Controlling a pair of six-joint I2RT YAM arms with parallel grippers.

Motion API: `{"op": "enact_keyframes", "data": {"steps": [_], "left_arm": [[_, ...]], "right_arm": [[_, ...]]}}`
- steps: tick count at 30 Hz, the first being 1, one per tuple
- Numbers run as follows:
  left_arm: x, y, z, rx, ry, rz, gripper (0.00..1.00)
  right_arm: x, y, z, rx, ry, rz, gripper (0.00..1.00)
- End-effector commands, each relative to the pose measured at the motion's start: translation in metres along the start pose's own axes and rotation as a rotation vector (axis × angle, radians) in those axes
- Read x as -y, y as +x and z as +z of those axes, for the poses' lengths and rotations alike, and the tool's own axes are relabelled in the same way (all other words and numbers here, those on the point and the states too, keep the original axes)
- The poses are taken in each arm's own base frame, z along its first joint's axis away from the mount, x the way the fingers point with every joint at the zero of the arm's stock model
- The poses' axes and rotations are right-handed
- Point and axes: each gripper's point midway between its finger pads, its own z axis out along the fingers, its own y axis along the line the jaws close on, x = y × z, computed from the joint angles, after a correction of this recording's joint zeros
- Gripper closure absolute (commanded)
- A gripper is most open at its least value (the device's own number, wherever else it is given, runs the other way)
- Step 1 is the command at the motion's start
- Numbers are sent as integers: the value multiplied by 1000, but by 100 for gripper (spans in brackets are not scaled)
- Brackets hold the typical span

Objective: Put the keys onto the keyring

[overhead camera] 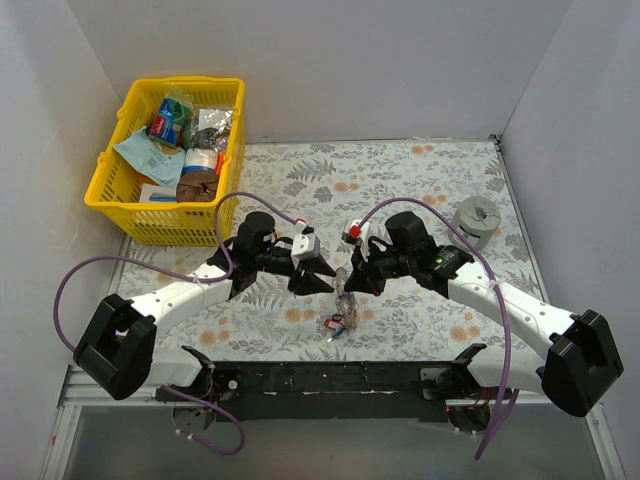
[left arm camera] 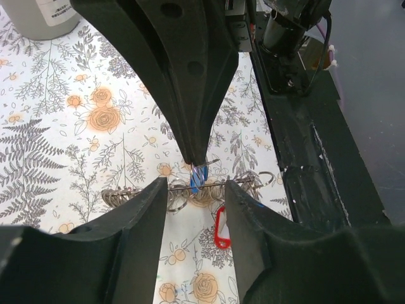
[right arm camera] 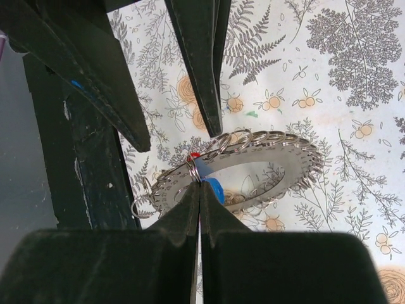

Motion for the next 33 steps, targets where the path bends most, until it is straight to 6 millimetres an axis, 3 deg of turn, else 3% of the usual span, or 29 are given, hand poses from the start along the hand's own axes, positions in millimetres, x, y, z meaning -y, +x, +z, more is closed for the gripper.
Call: {"op": "enact_keyframes", "data": {"steps": [1,15,27,33], "left_arm": [[2,-12,8,9,36,46,62],[-3,-2,30,-48,42,2,67],[-7,1,34,-64,30,-8,78],[-5,-8,34,-37,38,6,73]], "right_arm": [[-1,-17,-8,27,22,-47,99],[-2,-26,-10,57,20,-65,99],[-5,-31,-13,85,14,-80,99],[-6,-27,-11,77,6,-73,99]]}}
